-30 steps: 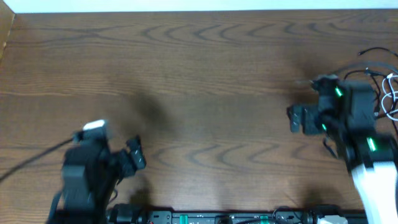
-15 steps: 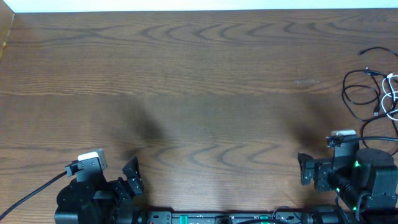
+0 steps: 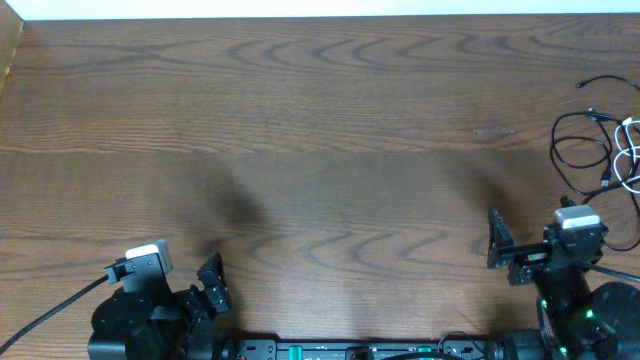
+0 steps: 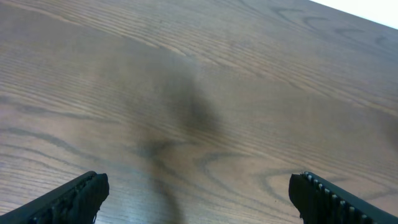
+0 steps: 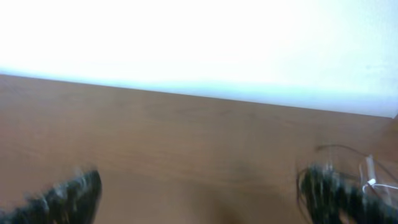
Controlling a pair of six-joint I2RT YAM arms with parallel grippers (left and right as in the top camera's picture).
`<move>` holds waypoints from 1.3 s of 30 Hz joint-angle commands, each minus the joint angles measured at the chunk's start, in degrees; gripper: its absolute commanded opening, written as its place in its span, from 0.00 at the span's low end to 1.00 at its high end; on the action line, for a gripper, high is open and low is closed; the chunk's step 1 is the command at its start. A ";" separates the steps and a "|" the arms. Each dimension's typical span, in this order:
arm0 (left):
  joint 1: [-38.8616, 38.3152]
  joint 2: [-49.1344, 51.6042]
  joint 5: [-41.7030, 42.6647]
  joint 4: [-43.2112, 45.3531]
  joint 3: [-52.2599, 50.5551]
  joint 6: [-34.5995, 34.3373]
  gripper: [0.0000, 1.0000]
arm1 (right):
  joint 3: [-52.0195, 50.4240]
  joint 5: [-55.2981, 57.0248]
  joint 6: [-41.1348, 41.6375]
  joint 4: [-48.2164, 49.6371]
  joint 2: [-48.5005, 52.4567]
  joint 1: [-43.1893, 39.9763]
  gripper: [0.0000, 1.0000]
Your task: Untangle cables
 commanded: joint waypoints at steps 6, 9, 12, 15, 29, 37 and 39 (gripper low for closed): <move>0.09 -0.35 -0.28 0.02 -0.22 0.72 0.98 | -24.76 -0.81 -1.01 40.59 -7.98 -0.83 0.99; 0.09 -0.35 -0.28 0.02 -0.22 0.72 0.98 | -29.77 -0.79 -1.70 47.32 -8.00 -0.83 0.99; 0.09 -0.35 -0.28 0.02 -0.22 0.72 0.98 | -33.05 -0.79 -2.75 46.60 -9.60 -0.94 0.99; 0.09 -0.35 -0.28 0.00 -0.22 0.72 0.98 | -33.03 -0.83 -5.38 39.08 -12.35 -1.36 0.99; 0.09 -0.35 -0.28 0.02 -0.22 0.72 0.98 | -33.00 -1.27 -5.49 24.04 -12.33 -1.36 0.99; 0.09 -0.35 -0.28 0.02 -0.22 0.72 0.98 | -33.00 -1.27 -5.49 24.02 -12.33 -1.36 0.99; 0.09 -0.35 -0.28 0.02 -0.22 0.72 0.98 | -33.00 -1.27 -5.51 24.02 -12.33 -1.36 0.99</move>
